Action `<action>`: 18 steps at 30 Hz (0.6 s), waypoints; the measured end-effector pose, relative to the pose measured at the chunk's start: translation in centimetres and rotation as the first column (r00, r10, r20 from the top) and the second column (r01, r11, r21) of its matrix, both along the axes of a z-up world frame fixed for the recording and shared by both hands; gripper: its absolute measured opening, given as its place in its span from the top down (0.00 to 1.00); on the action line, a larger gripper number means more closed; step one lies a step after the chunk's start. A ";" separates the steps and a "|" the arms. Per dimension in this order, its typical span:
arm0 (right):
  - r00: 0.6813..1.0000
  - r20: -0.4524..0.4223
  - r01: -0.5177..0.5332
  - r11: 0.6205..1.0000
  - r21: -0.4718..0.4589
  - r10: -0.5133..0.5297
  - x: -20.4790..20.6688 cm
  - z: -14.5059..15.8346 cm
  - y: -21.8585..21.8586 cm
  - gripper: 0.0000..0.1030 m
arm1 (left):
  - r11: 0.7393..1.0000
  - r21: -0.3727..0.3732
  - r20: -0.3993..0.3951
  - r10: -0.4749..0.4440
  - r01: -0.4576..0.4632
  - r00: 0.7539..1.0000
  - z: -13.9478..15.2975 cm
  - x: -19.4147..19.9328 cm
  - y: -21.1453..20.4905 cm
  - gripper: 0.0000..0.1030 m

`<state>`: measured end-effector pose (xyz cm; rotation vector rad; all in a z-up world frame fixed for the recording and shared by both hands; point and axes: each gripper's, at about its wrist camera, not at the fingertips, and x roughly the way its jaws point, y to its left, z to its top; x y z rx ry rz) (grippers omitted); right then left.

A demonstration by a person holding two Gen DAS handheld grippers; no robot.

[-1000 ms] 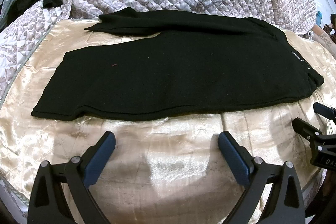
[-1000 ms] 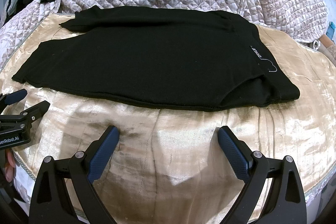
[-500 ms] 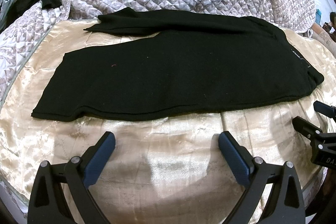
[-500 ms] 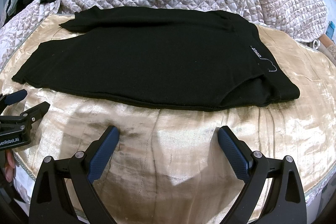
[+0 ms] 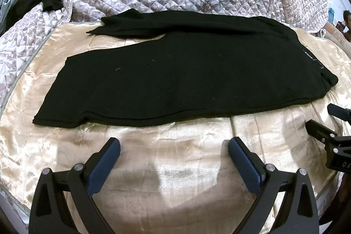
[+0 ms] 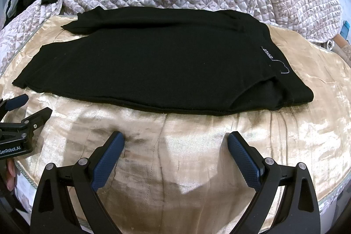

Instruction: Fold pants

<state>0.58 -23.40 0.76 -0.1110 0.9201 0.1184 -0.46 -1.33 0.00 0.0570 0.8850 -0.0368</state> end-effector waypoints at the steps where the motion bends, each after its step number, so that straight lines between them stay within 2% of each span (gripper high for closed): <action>1: 1.000 0.000 0.000 1.000 0.001 0.000 0.0 0.0 0.0 0.07 | 1.000 -0.001 0.000 0.001 -0.001 1.000 0.0 0.0 0.0 0.02; 18: 1.000 0.019 -0.010 1.000 0.000 0.010 -0.2 0.0 0.0 0.07 | 1.000 0.001 0.003 -0.002 0.002 1.000 -0.1 -0.1 0.0 0.02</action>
